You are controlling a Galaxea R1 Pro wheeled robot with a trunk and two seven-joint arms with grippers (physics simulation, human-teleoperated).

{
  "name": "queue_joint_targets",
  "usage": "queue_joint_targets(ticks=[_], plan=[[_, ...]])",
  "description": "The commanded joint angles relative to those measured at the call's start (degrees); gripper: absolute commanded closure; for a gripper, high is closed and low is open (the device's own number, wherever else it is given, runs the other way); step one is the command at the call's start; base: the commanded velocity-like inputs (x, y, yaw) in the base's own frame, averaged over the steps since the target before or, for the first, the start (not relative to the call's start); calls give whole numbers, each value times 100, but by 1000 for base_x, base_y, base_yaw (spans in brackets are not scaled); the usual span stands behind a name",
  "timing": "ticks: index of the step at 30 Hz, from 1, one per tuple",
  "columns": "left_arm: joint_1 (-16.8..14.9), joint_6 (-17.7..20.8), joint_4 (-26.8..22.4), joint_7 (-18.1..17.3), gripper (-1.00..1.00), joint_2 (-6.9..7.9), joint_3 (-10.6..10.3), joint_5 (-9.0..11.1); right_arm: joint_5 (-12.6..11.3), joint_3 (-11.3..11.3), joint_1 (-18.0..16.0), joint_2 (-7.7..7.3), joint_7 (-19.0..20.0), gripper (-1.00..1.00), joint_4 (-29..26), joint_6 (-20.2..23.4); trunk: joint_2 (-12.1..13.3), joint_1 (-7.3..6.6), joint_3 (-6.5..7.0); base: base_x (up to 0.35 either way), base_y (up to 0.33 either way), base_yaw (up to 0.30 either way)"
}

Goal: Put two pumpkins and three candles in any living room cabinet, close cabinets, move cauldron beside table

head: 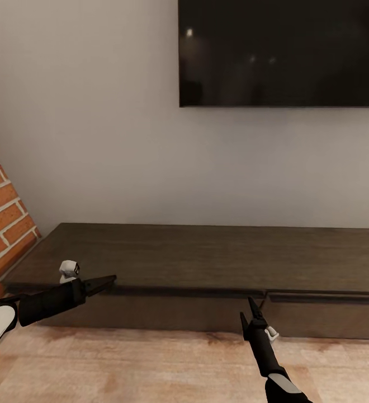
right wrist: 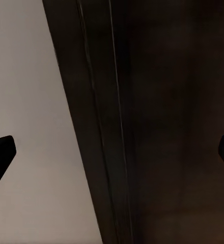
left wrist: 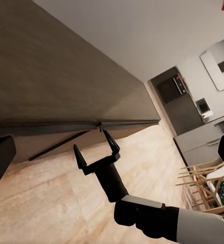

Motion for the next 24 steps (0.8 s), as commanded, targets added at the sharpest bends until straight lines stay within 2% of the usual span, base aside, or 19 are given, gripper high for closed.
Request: queue_joint_targets(ticks=[1, 24], plan=[[-4, 21, 2, -10, -100, 2, -3, 9, -43, -2, -2, 1, 15, -100, 1, 60, -2, 0, -5, 88, 0, 0], [-5, 21, 3, -18, -100, 3, -3, 9, -44, 32, -2, -7, -63, -100, 1, 68, -2, 0, -5, 49, 0, 0]])
